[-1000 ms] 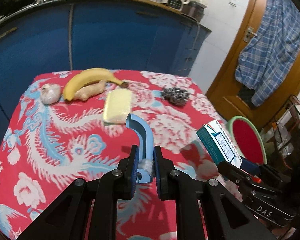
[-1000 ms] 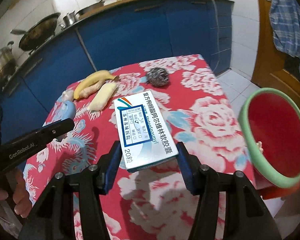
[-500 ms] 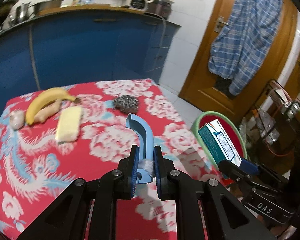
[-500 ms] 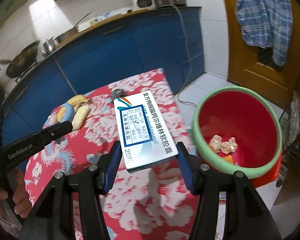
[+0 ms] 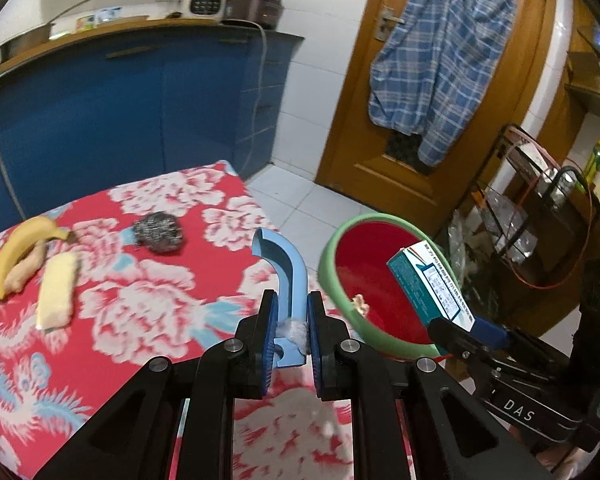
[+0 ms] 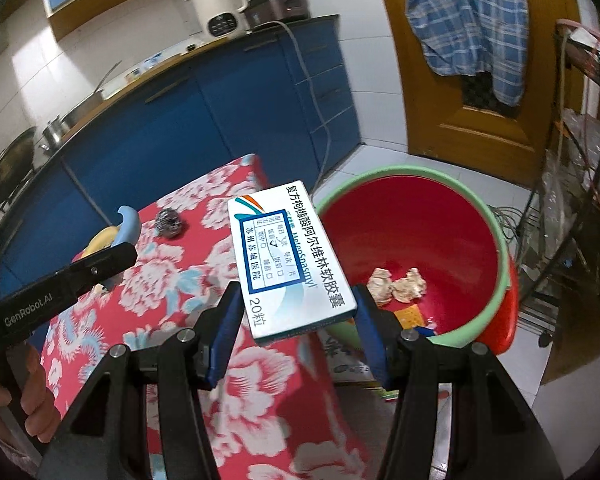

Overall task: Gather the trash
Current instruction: 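Carry the blue hook and medicine box over the red bucket with both tools, then open the left tool to drop the hook while the right tool releases the box, then move both open tools back over the table, then grasp the yellow sponge with the left tool while the right tool grasps the steel wool ball, then carry the yellow sponge and steel wool ball over the red bucket with both tools, then open the left tool to drop the sponge while the right tool releases the steel wool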

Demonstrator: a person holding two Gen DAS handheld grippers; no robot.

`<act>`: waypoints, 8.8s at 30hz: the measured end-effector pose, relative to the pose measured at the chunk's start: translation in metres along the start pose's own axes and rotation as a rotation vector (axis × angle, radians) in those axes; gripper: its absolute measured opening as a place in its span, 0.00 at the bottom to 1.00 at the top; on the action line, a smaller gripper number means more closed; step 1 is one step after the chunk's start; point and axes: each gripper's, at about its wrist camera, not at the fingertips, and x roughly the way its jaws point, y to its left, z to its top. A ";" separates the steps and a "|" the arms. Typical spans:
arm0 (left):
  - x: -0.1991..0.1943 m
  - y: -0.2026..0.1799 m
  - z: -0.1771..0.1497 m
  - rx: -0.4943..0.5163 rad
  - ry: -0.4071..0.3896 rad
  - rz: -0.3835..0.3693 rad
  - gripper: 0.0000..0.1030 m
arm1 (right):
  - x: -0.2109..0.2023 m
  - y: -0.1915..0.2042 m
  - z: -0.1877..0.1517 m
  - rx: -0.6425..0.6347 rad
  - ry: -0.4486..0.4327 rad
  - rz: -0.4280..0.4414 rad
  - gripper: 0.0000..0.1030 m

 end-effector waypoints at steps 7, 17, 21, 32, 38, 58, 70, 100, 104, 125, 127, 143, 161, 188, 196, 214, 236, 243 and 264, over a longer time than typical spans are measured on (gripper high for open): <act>0.025 -0.025 0.005 0.043 0.034 -0.034 0.14 | 0.006 -0.032 0.003 0.065 0.008 -0.038 0.56; 0.064 -0.053 0.007 0.091 0.099 -0.058 0.14 | 0.028 -0.077 0.002 0.157 0.048 -0.085 0.56; 0.077 -0.064 0.007 0.109 0.121 -0.065 0.14 | 0.036 -0.092 0.001 0.188 0.064 -0.104 0.57; 0.106 -0.082 0.004 0.140 0.177 -0.087 0.14 | 0.043 -0.117 -0.001 0.244 0.069 -0.134 0.59; 0.117 -0.088 0.001 0.147 0.199 -0.092 0.15 | 0.034 -0.122 0.001 0.251 0.041 -0.146 0.59; 0.109 -0.078 0.000 0.109 0.186 -0.076 0.38 | 0.013 -0.112 0.003 0.245 -0.002 -0.137 0.59; 0.077 -0.034 -0.003 0.024 0.142 -0.018 0.38 | 0.004 -0.083 0.004 0.194 -0.015 -0.102 0.61; 0.020 0.103 -0.014 -0.166 0.061 0.187 0.38 | 0.027 0.020 0.006 0.036 0.027 -0.022 0.63; 0.016 0.124 -0.013 -0.191 0.050 0.216 0.38 | 0.032 0.033 0.007 0.017 0.032 -0.020 0.63; 0.028 0.205 -0.017 -0.306 0.028 0.414 0.57 | 0.079 0.099 0.027 -0.084 0.085 0.040 0.67; 0.034 0.209 -0.017 -0.317 0.037 0.404 0.57 | 0.087 0.107 0.031 -0.087 0.090 0.046 0.68; 0.037 0.230 -0.024 -0.381 -0.001 0.364 0.57 | 0.169 0.178 0.043 -0.216 0.135 0.074 0.75; 0.038 0.231 -0.024 -0.365 -0.014 0.379 0.51 | 0.227 0.199 0.047 -0.261 0.159 0.084 0.42; 0.028 0.228 -0.024 -0.371 -0.033 0.365 0.39 | 0.102 0.140 0.026 -0.161 0.027 0.118 0.26; 0.018 0.214 -0.021 -0.361 -0.055 0.315 0.38 | 0.073 0.090 0.011 -0.088 0.011 0.048 0.26; -0.009 0.120 0.001 -0.198 -0.097 0.172 0.39 | 0.034 -0.005 0.000 0.088 -0.033 -0.094 0.26; 0.025 -0.016 0.005 0.038 -0.016 0.027 0.39 | 0.017 -0.093 -0.014 0.271 -0.046 -0.112 0.35; 0.049 -0.051 0.002 0.090 0.031 -0.008 0.39 | -0.005 -0.108 -0.016 0.281 -0.092 -0.111 0.40; 0.111 -0.101 -0.007 0.193 0.155 -0.048 0.52 | -0.028 -0.132 -0.022 0.308 -0.115 -0.128 0.43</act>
